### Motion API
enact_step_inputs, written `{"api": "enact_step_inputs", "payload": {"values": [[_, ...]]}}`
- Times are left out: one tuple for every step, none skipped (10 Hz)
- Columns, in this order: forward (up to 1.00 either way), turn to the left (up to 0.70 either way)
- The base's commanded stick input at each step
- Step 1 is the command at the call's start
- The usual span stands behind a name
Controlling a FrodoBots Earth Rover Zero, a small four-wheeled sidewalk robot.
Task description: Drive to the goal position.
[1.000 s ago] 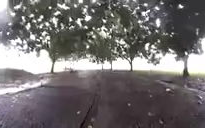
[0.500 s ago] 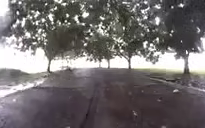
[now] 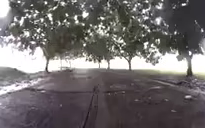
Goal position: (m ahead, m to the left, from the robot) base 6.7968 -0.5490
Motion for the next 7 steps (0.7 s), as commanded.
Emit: {"api": "enact_step_inputs", "payload": {"values": [[0.7, 0.0], [0.7, 0.0], [0.7, 0.0], [0.7, 0.0], [0.7, 0.0], [0.7, 0.0], [0.7, 0.0]]}}
